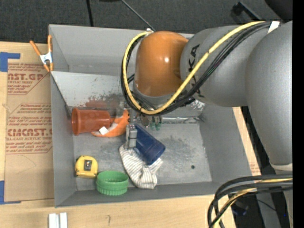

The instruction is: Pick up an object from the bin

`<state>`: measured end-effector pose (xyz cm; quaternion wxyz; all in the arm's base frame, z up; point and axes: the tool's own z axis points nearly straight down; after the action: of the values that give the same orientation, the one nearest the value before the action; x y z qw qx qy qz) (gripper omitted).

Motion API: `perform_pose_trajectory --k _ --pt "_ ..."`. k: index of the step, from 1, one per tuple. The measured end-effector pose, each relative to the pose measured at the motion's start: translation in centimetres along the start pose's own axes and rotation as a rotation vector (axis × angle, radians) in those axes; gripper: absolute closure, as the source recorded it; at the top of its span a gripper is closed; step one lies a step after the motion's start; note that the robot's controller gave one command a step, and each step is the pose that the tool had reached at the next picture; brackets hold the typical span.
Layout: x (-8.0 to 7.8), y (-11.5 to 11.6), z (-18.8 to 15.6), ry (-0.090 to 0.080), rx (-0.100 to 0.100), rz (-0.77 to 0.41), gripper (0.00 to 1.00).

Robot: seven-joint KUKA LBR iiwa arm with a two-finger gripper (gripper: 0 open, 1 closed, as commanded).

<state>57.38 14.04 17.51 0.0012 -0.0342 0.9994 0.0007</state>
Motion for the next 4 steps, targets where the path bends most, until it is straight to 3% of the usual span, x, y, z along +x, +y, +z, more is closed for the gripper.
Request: perform_pose_trajectory --k 3,4 --pt "0.8 -2.5 7.8 0.000 0.000 0.161 0.00" --pt "0.6 -5.6 9.6 0.002 0.001 0.185 1.00"
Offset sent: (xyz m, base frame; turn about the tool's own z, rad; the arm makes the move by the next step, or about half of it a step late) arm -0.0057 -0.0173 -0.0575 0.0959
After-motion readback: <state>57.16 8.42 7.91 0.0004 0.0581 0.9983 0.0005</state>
